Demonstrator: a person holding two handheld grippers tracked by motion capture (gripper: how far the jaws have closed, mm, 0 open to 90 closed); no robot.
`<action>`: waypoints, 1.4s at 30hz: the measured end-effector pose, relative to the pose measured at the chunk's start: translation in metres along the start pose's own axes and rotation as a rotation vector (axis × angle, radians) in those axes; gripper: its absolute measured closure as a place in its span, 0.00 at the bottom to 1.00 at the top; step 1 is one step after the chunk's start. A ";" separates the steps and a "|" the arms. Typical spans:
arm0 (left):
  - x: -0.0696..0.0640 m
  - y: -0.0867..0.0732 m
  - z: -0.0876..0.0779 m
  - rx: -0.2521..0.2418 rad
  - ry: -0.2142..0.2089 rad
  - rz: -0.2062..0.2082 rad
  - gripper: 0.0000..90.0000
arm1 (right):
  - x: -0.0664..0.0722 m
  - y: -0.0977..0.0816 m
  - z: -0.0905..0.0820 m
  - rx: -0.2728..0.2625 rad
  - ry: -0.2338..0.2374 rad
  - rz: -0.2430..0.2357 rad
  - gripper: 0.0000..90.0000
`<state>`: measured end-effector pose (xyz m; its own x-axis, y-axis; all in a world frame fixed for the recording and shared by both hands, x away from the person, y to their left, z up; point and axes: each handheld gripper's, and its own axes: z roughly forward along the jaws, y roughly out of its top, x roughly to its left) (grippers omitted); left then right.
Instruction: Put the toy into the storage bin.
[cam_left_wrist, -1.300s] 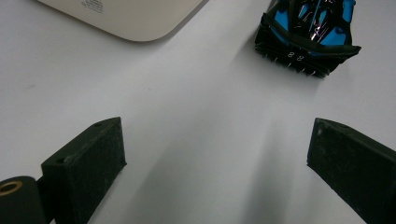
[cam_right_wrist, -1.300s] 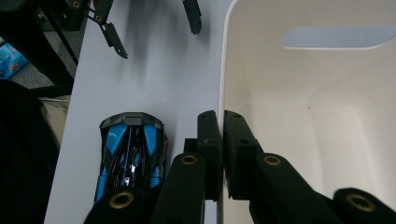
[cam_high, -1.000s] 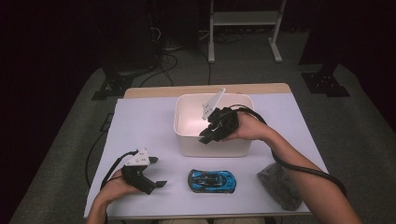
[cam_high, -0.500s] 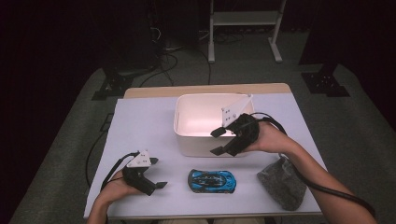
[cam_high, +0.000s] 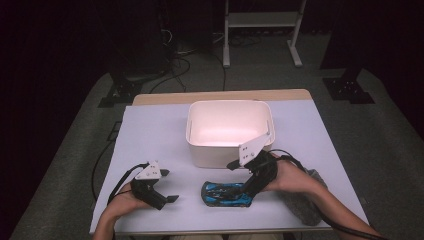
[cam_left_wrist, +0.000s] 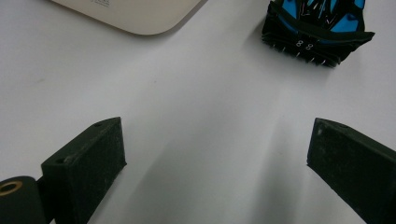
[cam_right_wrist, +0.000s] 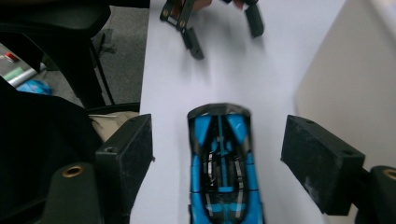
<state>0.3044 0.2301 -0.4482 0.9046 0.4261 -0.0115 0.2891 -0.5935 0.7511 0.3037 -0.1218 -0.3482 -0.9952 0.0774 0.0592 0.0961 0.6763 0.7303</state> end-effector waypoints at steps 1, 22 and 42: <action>0.000 0.000 0.000 0.000 0.000 -0.001 0.04 | 0.000 -0.004 0.005 0.008 -0.003 0.004 0.26; -0.001 -0.001 0.003 0.002 -0.029 -0.004 0.04 | -0.013 -0.050 0.066 0.088 -0.041 0.034 0.20; -0.003 -0.001 0.006 0.017 -0.041 0.003 0.04 | -0.010 -0.065 0.088 0.102 -0.068 -0.011 0.17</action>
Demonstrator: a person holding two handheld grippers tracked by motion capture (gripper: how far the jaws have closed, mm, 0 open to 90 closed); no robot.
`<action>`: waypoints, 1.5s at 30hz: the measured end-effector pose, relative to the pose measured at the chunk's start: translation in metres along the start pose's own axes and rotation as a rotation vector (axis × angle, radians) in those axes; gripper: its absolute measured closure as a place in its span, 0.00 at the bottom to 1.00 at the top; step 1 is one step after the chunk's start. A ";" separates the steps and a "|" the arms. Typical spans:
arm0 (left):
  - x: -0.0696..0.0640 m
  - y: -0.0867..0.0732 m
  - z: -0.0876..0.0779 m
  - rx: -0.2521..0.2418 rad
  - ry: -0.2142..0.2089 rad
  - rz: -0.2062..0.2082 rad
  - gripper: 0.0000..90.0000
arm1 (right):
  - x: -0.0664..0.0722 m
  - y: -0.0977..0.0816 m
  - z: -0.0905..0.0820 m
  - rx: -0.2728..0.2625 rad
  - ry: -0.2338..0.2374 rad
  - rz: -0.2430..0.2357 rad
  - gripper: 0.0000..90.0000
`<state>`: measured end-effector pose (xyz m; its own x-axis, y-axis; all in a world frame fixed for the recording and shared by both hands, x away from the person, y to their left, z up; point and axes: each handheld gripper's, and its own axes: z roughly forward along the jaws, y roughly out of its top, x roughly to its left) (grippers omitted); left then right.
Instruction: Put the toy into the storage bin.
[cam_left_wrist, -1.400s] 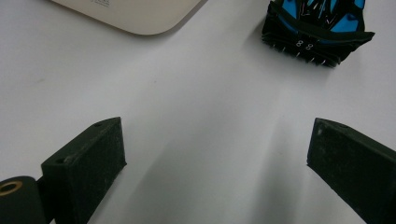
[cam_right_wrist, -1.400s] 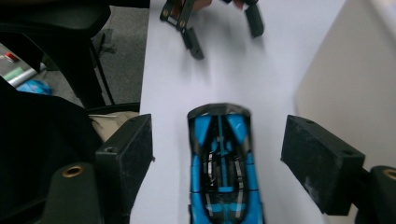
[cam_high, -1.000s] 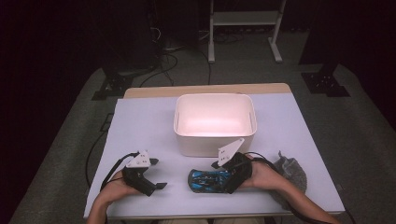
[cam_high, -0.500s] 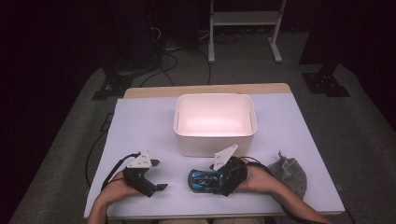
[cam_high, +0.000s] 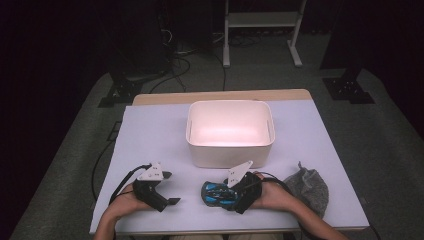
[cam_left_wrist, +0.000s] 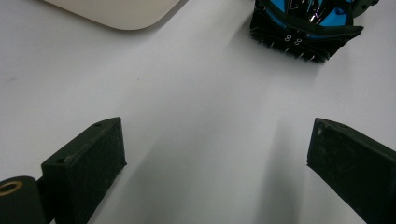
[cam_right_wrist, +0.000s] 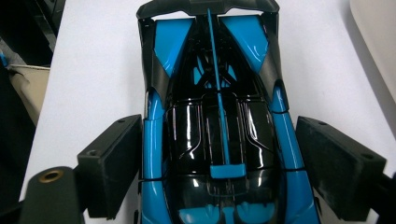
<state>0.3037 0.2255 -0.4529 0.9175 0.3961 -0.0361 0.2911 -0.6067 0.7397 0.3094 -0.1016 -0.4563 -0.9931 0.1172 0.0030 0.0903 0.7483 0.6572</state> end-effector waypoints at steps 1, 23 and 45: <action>0.000 0.000 0.000 0.001 0.001 0.000 0.04 | 0.000 0.000 0.000 0.001 0.000 -0.002 0.17; 0.001 -0.002 0.000 0.001 0.002 -0.005 0.04 | 0.001 0.004 -0.001 0.024 -0.002 -0.009 0.26; 0.002 -0.003 -0.001 -0.006 -0.006 -0.005 0.04 | -0.001 0.002 -0.003 0.002 0.012 0.006 0.28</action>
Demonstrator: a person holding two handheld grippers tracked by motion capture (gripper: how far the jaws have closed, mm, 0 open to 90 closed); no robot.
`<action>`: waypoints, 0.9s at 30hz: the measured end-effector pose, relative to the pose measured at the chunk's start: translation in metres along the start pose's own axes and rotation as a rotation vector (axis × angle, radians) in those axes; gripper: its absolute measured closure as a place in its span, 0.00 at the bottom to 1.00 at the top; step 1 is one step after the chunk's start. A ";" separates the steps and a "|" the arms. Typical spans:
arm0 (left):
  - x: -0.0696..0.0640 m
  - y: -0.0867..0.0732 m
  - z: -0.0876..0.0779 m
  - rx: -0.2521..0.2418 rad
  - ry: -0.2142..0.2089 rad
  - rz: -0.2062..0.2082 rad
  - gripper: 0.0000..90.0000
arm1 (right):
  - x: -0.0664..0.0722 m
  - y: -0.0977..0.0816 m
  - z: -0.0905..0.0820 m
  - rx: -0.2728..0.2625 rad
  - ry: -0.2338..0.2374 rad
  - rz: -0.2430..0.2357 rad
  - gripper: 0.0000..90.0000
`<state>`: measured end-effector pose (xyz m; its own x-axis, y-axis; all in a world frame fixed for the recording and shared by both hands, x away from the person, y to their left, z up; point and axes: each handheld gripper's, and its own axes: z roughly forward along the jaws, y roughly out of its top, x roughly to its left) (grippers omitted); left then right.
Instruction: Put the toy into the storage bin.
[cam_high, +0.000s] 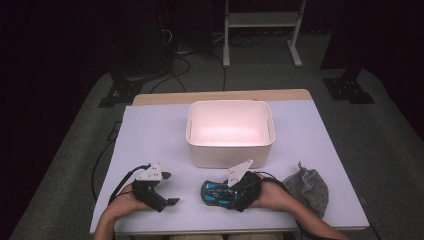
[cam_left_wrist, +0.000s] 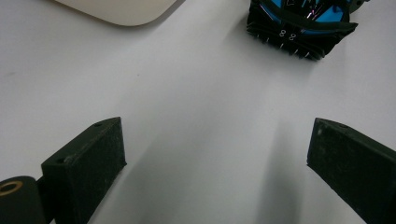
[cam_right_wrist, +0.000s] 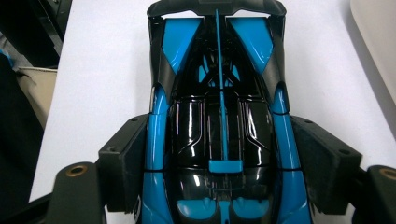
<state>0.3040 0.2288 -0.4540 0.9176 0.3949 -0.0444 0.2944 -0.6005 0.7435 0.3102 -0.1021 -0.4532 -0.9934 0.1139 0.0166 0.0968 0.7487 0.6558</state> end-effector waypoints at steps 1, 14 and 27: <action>0.000 0.000 0.000 -0.002 -0.001 0.000 0.04 | -0.001 0.000 0.000 -0.005 0.003 0.004 0.28; 0.000 -0.001 0.000 0.000 -0.007 0.000 0.04 | 0.001 0.002 -0.003 -0.014 0.027 0.025 0.28; 0.000 -0.001 0.000 -0.004 -0.010 -0.002 0.04 | 0.010 0.025 -0.033 -0.054 0.054 0.015 0.28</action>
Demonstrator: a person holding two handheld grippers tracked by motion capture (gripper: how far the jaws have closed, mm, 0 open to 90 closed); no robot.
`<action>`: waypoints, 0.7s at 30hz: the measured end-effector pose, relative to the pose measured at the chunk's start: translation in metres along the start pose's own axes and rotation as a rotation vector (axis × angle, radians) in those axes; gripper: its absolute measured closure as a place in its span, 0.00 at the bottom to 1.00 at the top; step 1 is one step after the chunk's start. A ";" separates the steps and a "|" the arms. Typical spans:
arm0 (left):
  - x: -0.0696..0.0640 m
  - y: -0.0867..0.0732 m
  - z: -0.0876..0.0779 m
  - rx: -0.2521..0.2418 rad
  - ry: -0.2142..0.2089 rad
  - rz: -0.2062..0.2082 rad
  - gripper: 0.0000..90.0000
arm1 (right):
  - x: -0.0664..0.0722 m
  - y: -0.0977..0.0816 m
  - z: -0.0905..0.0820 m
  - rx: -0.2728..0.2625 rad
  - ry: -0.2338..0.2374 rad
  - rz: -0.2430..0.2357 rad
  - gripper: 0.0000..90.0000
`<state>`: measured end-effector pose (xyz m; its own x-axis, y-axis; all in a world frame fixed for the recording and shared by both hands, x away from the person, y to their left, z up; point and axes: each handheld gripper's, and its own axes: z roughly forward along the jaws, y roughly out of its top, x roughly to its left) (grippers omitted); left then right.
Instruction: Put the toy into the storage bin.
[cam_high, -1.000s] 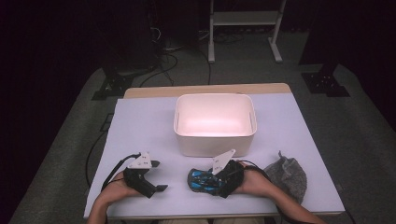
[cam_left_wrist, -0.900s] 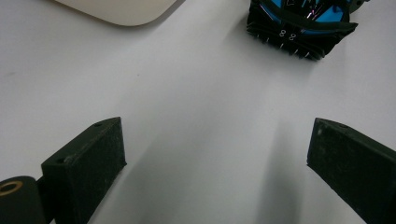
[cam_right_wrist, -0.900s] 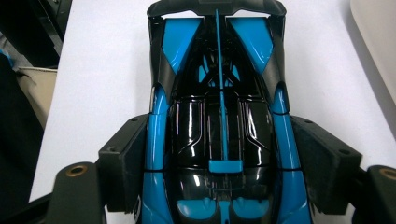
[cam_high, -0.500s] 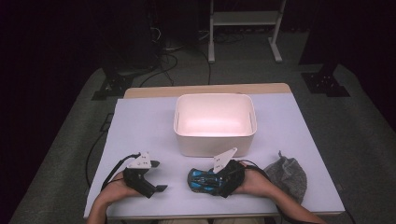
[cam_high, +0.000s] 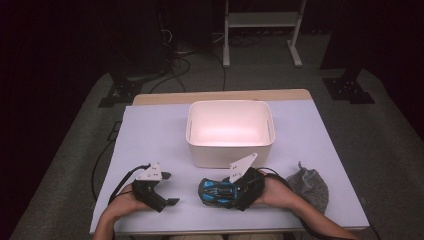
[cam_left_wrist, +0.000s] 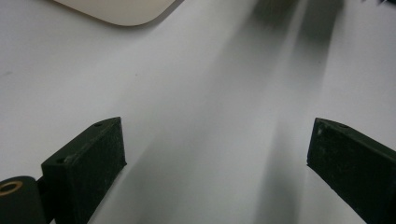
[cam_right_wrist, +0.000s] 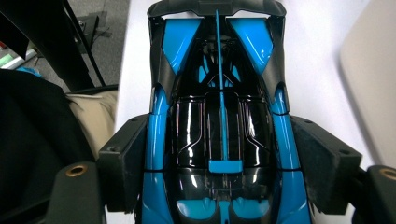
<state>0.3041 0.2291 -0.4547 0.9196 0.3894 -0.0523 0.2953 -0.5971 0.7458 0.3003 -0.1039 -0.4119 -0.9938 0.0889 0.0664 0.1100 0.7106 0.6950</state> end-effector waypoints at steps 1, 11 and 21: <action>0.000 0.000 0.000 0.000 0.000 0.001 0.04 | 0.001 0.003 -0.003 -0.002 0.002 -0.005 0.28; 0.001 -0.001 -0.002 -0.009 0.000 -0.011 0.04 | 0.010 0.030 -0.040 -0.027 0.004 -0.036 0.28; 0.002 -0.001 -0.003 -0.025 0.005 -0.018 0.04 | 0.012 0.066 -0.072 -0.010 -0.014 -0.082 0.28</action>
<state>0.3052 0.2322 -0.4536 0.9127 0.4038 -0.0629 0.3054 -0.5718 0.7614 0.2951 -0.1064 -0.3137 -0.9992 0.0402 -0.0005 0.0282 0.7087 0.7050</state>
